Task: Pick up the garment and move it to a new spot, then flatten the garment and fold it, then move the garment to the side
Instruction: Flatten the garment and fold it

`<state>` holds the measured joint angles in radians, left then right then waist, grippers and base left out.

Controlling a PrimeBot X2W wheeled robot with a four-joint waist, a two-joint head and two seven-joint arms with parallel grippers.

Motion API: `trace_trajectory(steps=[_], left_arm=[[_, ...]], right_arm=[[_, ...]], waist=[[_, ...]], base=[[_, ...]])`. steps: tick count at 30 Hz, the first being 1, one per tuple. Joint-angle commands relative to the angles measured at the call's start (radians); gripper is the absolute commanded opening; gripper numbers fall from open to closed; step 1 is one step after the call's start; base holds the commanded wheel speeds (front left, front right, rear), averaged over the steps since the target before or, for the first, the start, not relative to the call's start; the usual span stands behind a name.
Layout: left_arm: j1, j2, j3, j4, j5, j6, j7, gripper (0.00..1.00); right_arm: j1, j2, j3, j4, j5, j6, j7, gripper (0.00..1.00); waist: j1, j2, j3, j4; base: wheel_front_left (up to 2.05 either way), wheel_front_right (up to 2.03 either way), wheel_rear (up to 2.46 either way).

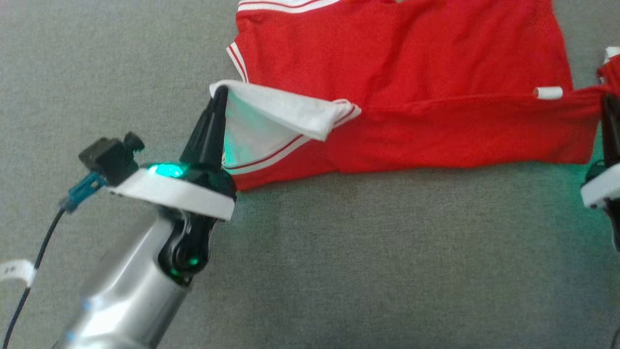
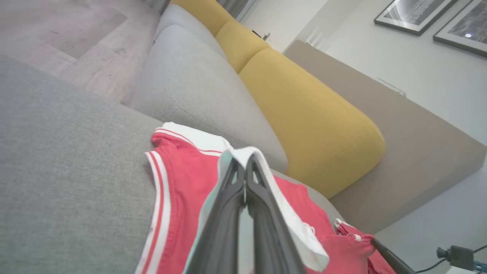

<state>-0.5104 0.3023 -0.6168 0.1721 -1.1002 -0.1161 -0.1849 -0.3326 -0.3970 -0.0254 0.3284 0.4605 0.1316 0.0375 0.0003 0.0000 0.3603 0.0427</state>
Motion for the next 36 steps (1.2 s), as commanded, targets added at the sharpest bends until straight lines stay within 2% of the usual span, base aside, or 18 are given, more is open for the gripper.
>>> trace_trajectory(steps=[1,2,3,4,5,11,15,20,24,29,30,31,32,36], left_arm=[[-0.047,0.011,0.028,0.005,0.006,-0.01,-0.008,0.29],[-0.062,0.003,0.025,0.031,0.009,-0.011,-0.015,0.42],[-0.075,-0.003,0.021,0.056,0.016,-0.012,-0.023,0.93],[-0.086,-0.009,0.017,0.083,0.03,-0.012,-0.032,1.0],[-0.093,-0.016,0.014,0.107,0.043,-0.013,-0.042,1.0],[-0.075,-0.038,0.003,0.171,0.165,-0.006,-0.073,1.0],[0.014,-0.065,0.036,0.151,0.339,0.055,-0.076,1.0],[0.136,-0.118,0.086,0.16,0.478,0.102,-0.077,1.0],[0.187,-0.175,0.117,0.206,0.495,0.091,-0.077,1.0],[0.183,-0.2,0.103,0.314,0.5,0.067,-0.075,1.0],[0.177,-0.201,0.096,0.335,0.503,0.062,-0.074,0.8],[0.17,-0.202,0.093,0.353,0.507,0.061,-0.074,0.34],[0.164,-0.203,0.091,0.365,0.51,0.057,-0.074,0.0],[0.15,-0.201,0.101,0.373,0.53,0.046,-0.076,0.0]], right_arm=[[-0.03,-0.033,0.026,-0.006,-0.012,-0.001,-0.016,0.0],[-0.046,-0.031,0.038,0.012,-0.014,-0.001,-0.024,0.0],[-0.061,-0.03,0.055,0.027,-0.013,-0.001,-0.033,0.0],[-0.072,-0.028,0.067,0.042,-0.01,-0.001,-0.046,0.43],[-0.081,-0.026,0.072,0.059,-0.009,-0.001,-0.058,1.0],[-0.075,-0.035,0.078,0.112,-0.057,-0.001,-0.166,1.0],[-0.038,-0.032,0.051,0.135,-0.112,-0.001,-0.246,1.0],[0.017,0.008,0.03,0.133,-0.11,-0.001,-0.275,1.0],[0.039,0.03,0.024,0.135,-0.111,-0.001,-0.283,1.0],[0.044,0.042,0.029,0.14,-0.116,-0.001,-0.287,1.0],[0.043,0.043,0.032,0.143,-0.116,-0.001,-0.288,1.0],[0.043,0.043,0.034,0.149,-0.115,-0.001,-0.287,1.0],[0.043,0.044,0.037,0.156,-0.113,-0.001,-0.282,1.0],[0.035,0.05,0.039,0.196,-0.096,-0.001,-0.264,1.0]], waist=[[-0.0003,0.0,0.012,0.007],[-0.0003,0.0,0.015,0.009],[-0.0003,0.0,0.018,0.01],[-0.0003,0.0,0.019,0.012],[-0.0003,0.0,0.019,0.014],[-0.0003,0.0,0.007,0.02],[-0.0003,0.0,-0.006,0.022],[-0.0003,0.0,-0.014,0.02],[-0.0003,0.0,-0.015,0.015],[-0.0003,0.0,-0.018,0.01],[-0.0003,0.0,-0.02,0.009],[-0.0003,0.0,-0.023,0.008],[-0.0003,0.0,-0.026,0.008],[-0.0003,0.0,-0.036,0.011]], base=[[0.0,0.0,0.0],[0.0,0.0,0.0],[0.0,0.0,0.0],[0.0,0.0,0.0],[0.0,0.0,0.0],[0.0,0.0,0.0],[0.0,0.0,0.0],[0.0,0.0,0.0],[0.0,0.0,0.0],[0.0,0.0,0.0],[0.0,0.0,0.0],[0.0,0.0,0.0],[0.0,0.0,0.0],[0.0,0.0,0.0]])
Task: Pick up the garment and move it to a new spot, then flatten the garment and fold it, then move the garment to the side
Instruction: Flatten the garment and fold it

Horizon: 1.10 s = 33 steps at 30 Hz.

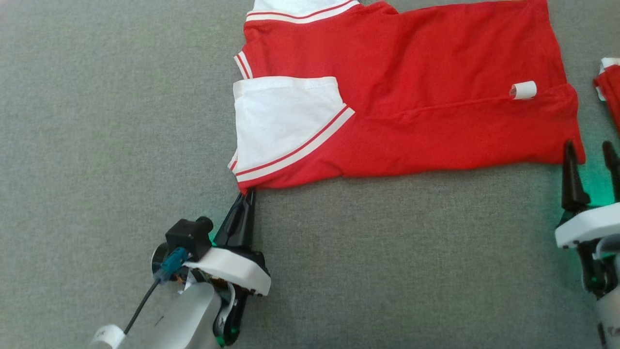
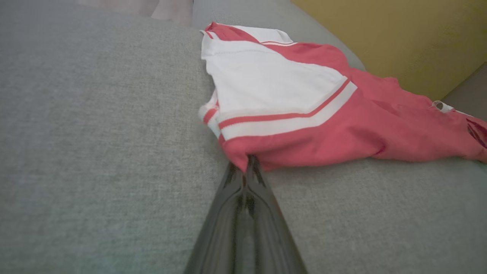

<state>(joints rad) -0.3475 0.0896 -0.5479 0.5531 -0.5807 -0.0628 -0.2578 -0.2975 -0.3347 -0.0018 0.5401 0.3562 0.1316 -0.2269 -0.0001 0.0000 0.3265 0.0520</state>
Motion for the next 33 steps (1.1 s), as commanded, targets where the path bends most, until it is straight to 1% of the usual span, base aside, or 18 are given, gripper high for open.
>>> trace_trajectory(steps=[1,5,6,7,8,12,19,23,28,30,32,33], left_arm=[[-0.014,0.014,0.037,-0.015,0.023,-0.007,-0.003,0.0],[0.003,0.022,0.069,-0.064,0.081,-0.008,-0.004,0.0],[0.008,0.026,0.073,-0.073,0.096,-0.008,-0.004,0.0],[0.013,0.03,0.078,-0.081,0.11,-0.007,-0.004,0.0],[0.019,0.034,0.081,-0.089,0.123,-0.006,-0.004,0.0],[0.054,0.039,0.106,-0.131,0.154,-0.006,-0.004,0.0],[0.154,0.056,0.14,-0.208,0.172,-0.009,-0.004,0.0],[0.252,0.075,0.135,-0.251,0.172,-0.005,-0.003,0.0],[0.37,0.099,0.117,-0.318,0.156,0.005,0.034,0.0],[0.407,0.106,0.115,-0.344,0.144,0.006,0.044,0.0],[0.432,0.113,0.113,-0.361,0.134,0.004,0.051,0.0],[0.438,0.117,0.113,-0.366,0.131,0.003,0.052,0.0]], right_arm=[[-0.003,-0.012,0.015,-0.003,0.01,-0.001,0.005,1.0],[-0.023,-0.008,0.027,0.069,0.04,-0.001,0.048,1.0],[-0.027,-0.007,0.031,0.079,0.054,-0.001,0.054,0.68],[-0.03,-0.009,0.039,0.087,0.066,-0.001,0.061,0.04],[-0.031,-0.015,0.05,0.094,0.073,-0.001,0.069,0.0],[-0.018,-0.043,0.07,0.099,0.104,-0.001,0.061,0.0],[0.059,-0.097,0.106,0.037,0.153,-0.001,0.037,0.0],[0.155,-0.149,0.131,-0.02,0.186,-0.001,0.059,0.0],[0.31,-0.219,0.118,-0.126,0.215,-0.001,0.086,0.0],[0.372,-0.232,0.096,-0.174,0.221,-0.001,0.095,0.0],[0.421,-0.232,0.067,-0.217,0.223,-0.001,0.105,0.0],[0.441,-0.227,0.053,-0.235,0.224,-0.001,0.113,0.14]], waist=[[0.0001,0.0,-0.003,0.004],[0.0001,0.0,-0.009,0.016],[0.0001,0.0,-0.011,0.018],[0.0001,0.0,-0.012,0.02],[0.0001,0.0,-0.015,0.022],[0.0001,0.0,-0.028,0.028],[0.0001,0.0,-0.062,0.023],[0.0001,0.0,-0.091,0.022],[0.0001,0.0,-0.114,0.024],[0.0001,0.0,-0.118,0.023],[0.0001,0.0,-0.121,0.022],[0.0001,0.0,-0.122,0.021]], base=[[0.0,0.0,0.0],[0.0,0.0,0.0],[0.0,0.0,0.0],[0.0,0.0,0.0],[0.0,0.0,0.0],[0.0,0.0,0.0],[0.0,0.0,0.0],[0.0,0.0,0.0],[0.0,0.0,0.0],[0.0,0.0,0.0],[0.0,0.0,0.0],[0.0,0.0,0.0]])
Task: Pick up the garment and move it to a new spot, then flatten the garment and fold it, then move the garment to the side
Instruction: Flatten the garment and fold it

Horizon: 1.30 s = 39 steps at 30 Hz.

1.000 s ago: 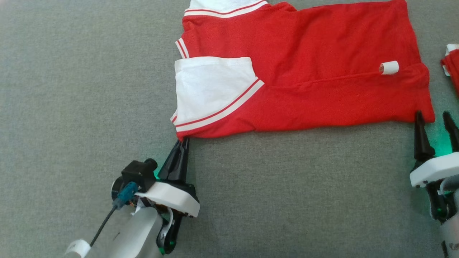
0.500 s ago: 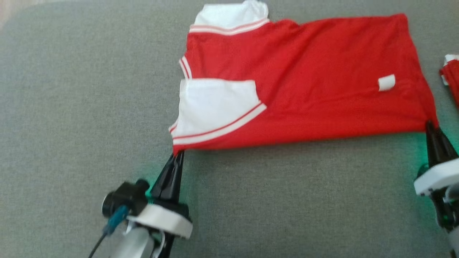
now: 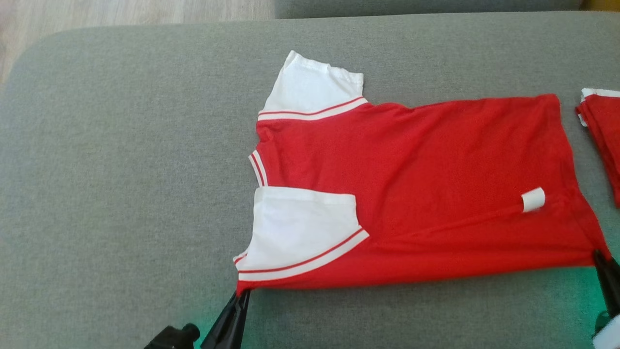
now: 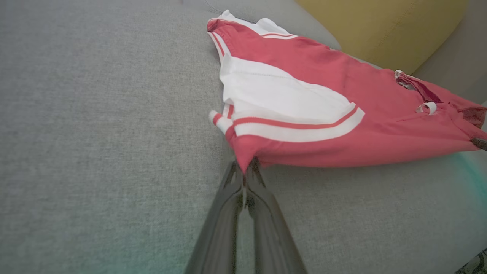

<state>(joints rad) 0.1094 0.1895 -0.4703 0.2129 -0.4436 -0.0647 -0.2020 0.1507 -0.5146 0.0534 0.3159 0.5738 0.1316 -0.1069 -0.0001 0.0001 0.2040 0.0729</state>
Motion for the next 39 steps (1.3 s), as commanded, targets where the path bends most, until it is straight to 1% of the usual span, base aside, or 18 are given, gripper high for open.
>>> trace_trajectory(steps=[1,2,3,6,8,11,13,16,18,20,24,29,30,34,39], left_arm=[[-0.014,0.019,0.036,-0.029,-0.008,0.005,-0.002,0.0],[-0.01,0.02,0.036,-0.029,-0.014,0.007,0.007,0.34],[-0.01,0.022,0.033,-0.028,-0.017,0.007,0.021,1.0],[-0.039,0.029,0.022,-0.033,-0.009,0.004,0.049,1.0],[-0.104,0.051,0.019,-0.063,0.008,-0.003,0.082,1.0],[-0.224,0.089,0.019,-0.126,0.021,-0.024,0.142,1.0],[-0.348,0.139,-0.01,-0.166,0.043,-0.046,0.226,1.0],[-0.554,0.2,-0.039,-0.207,0.02,-0.062,0.371,1.0],[-0.693,0.242,-0.069,-0.224,-0.013,-0.065,0.461,1.0],[-0.825,0.276,-0.109,-0.226,-0.076,-0.065,0.538,1.0],[-1.028,0.336,-0.168,-0.153,-0.201,-0.066,0.662,1.0],[-1.184,0.377,-0.217,-0.017,-0.304,-0.066,0.747,1.0],[-1.184,0.377,-0.217,-0.017,-0.304,-0.066,0.747,1.0],[-1.248,0.406,-0.251,0.091,-0.353,-0.066,0.808,1.0],[-1.306,0.437,-0.269,0.192,-0.351,-0.066,0.8,1.0]], right_arm=[[0.009,-0.041,-0.014,-0.027,0.004,-0.001,0.001,0.75],[0.02,-0.032,-0.027,-0.041,0.001,-0.001,0.004,1.0],[0.029,-0.024,-0.034,-0.056,-0.006,-0.001,0.012,1.0],[0.038,-0.007,-0.053,-0.106,-0.031,-0.001,0.022,1.0],[0.025,0.004,-0.086,-0.149,-0.067,-0.001,0.015,1.0],[0.001,0.014,-0.105,-0.184,-0.099,-0.001,0.009,1.0],[-0.018,0.024,-0.107,-0.205,-0.108,-0.001,0.014,1.0],[-0.05,0.028,-0.089,-0.235,-0.12,-0.001,0.029,1.0],[-0.076,0.025,-0.081,-0.249,-0.123,-0.001,0.032,1.0],[-0.099,0.022,-0.077,-0.254,-0.125,-0.001,0.03,1.0],[-0.143,0.031,-0.057,-0.242,-0.129,-0.001,0.017,1.0],[-0.188,0.052,-0.026,-0.21,-0.125,-0.001,-0.011,1.0],[-0.188,0.052,-0.026,-0.21,-0.125,-0.001,-0.011,1.0],[-0.215,0.069,-0.006,-0.18,-0.12,-0.001,-0.039,1.0],[-0.24,0.079,0.014,-0.139,-0.111,-0.001,-0.072,1.0]], waist=[[0.0001,-0.0001,-0.001,-0.001],[0.0001,-0.0001,-0.001,-0.003],[0.0001,-0.0001,0.0,-0.004],[0.0001,-0.0001,0.008,-0.009],[0.0001,-0.0001,0.03,-0.016],[0.0001,-0.0001,0.068,-0.02],[0.0001,-0.0001,0.093,-0.022],[0.0001,-0.0001,0.13,-0.042],[0.0001,-0.0001,0.159,-0.063],[0.0001,-0.0001,0.186,-0.083],[0.0001,-0.0001,0.235,-0.136],[0.0001,-0.0001,0.301,-0.205],[0.0001,-0.0001,0.301,-0.205],[0.0001,-0.0001,0.337,-0.255],[0.0001,-0.0001,0.37,-0.295]], base=[[0.0,0.0,0.0],[0.0,0.0,0.0],[0.0,0.0,0.0],[0.0,0.0,0.0],[0.0,0.0,0.0],[0.0,0.0,0.0],[0.0,0.0,0.0],[0.0,0.0,0.0],[0.0,0.0,0.0],[0.0,0.0,0.0],[0.0,0.0,0.0],[0.0,0.0,0.0],[0.0,0.0,0.0],[0.0,0.0,0.0],[0.0,0.0,0.0]])
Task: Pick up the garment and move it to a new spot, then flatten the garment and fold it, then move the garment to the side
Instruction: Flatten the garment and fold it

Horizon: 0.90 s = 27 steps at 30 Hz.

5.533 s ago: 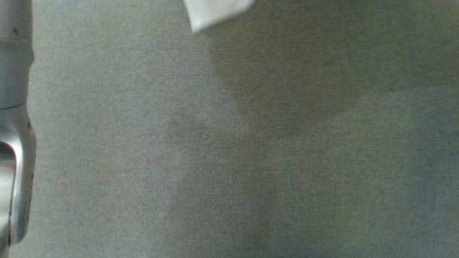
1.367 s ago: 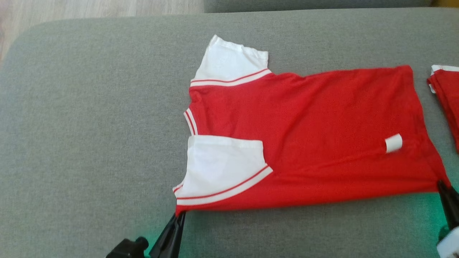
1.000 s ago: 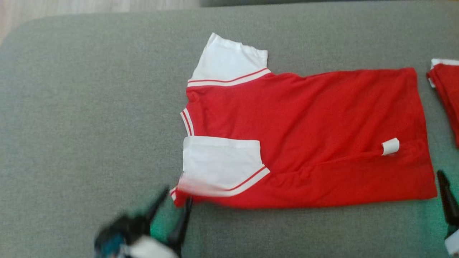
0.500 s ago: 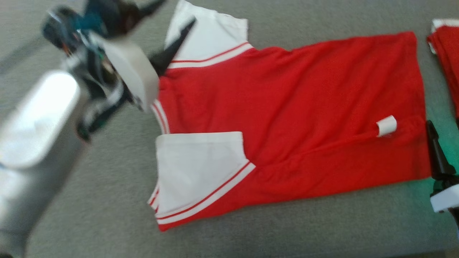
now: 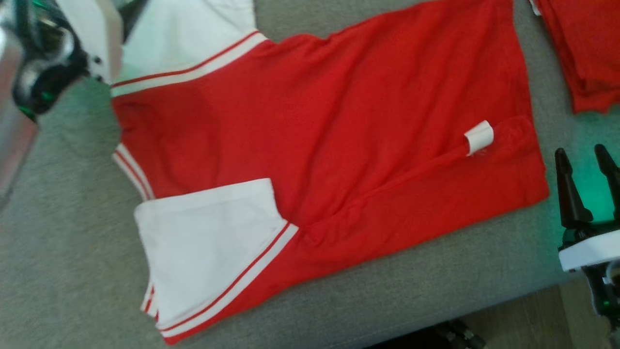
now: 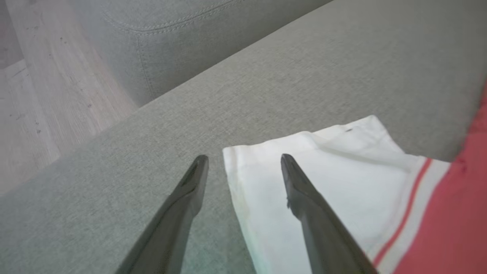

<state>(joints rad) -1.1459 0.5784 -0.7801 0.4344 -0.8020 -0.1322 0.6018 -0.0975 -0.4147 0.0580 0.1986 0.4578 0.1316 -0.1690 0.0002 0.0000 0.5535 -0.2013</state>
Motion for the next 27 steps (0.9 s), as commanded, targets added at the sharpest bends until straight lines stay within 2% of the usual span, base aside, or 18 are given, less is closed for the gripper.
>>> trace_trajectory(steps=[1,13,14,15,16,22,27], left_arm=[[-0.059,0.052,0.035,-0.013,0.011,0.002,-0.007,1.0],[-0.109,0.09,-0.059,0.089,0.005,0.002,-0.029,1.0],[-0.107,0.089,-0.067,0.092,-0.004,0.002,-0.028,0.66],[-0.106,0.09,-0.075,0.091,-0.013,0.002,-0.029,0.37],[-0.104,0.09,-0.083,0.088,-0.025,0.002,-0.033,0.0],[-0.107,0.112,-0.149,0.016,-0.095,0.002,-0.151,0.0],[-0.142,0.12,-0.206,-0.003,-0.107,0.002,-0.23,0.0]], right_arm=[[0.004,-0.02,0.014,-0.013,0.006,-0.001,-0.016,1.0],[-0.037,-0.015,0.044,0.044,0.021,-0.001,-0.053,1.0],[-0.039,-0.017,0.043,0.046,0.022,-0.001,-0.055,1.0],[-0.04,-0.02,0.041,0.049,0.022,-0.001,-0.056,1.0],[-0.041,-0.022,0.038,0.051,0.023,-0.001,-0.057,1.0],[-0.062,-0.038,0.03,0.045,0.02,-0.001,-0.059,1.0],[-0.114,-0.061,0.033,-0.002,0.028,-0.001,-0.03,1.0]], waist=[[-0.0002,0.0,0.024,-0.026],[-0.0002,0.0,0.054,-0.049],[-0.0002,0.0,0.054,-0.048],[-0.0002,0.0,0.054,-0.046],[-0.0002,0.0,0.053,-0.043],[-0.0002,0.0,0.031,-0.023],[-0.0002,0.0,0.024,0.004]], base=[[0.0,0.0,0.0],[0.0,0.0,0.0],[0.0,0.0,0.0],[0.0,0.0,0.0],[0.0,0.0,0.0],[0.0,0.0,0.0],[0.0,0.0,0.0]])
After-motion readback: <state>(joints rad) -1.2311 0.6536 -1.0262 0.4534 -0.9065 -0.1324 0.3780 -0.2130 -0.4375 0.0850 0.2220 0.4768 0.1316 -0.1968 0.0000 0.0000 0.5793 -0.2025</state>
